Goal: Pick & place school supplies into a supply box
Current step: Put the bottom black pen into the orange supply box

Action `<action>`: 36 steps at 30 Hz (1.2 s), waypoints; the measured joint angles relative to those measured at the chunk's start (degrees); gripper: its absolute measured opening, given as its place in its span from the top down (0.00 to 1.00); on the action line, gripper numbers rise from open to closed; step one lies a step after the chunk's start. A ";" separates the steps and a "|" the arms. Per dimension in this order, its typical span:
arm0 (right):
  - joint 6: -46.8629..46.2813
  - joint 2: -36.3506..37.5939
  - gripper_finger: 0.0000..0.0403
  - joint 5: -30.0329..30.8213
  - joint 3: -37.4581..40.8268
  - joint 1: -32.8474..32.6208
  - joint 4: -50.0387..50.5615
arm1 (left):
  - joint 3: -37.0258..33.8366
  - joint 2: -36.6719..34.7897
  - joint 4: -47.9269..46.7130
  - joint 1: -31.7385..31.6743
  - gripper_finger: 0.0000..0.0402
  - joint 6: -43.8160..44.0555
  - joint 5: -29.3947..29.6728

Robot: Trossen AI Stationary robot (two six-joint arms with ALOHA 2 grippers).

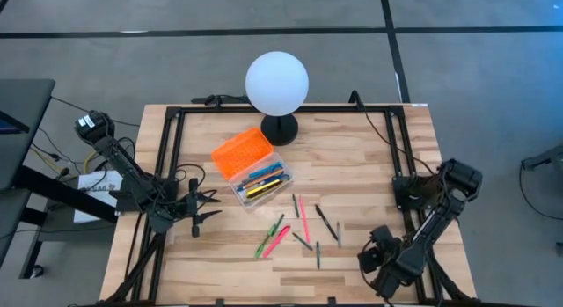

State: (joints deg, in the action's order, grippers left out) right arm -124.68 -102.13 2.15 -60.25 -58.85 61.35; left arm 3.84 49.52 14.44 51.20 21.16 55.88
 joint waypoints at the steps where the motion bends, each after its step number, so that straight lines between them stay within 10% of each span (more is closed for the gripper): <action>1: 0.00 -0.46 0.59 -0.52 0.00 0.00 -0.23 | 0.00 0.00 0.00 -0.01 0.65 0.11 0.00; 36: 6.45 -2.05 0.94 1.08 2.36 -0.08 -8.66 | 0.00 0.00 -0.04 -0.01 0.65 0.67 0.02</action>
State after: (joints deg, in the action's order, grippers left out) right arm -118.23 -104.18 3.23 -57.89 -58.93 52.69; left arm 3.84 49.52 14.39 51.19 21.84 55.90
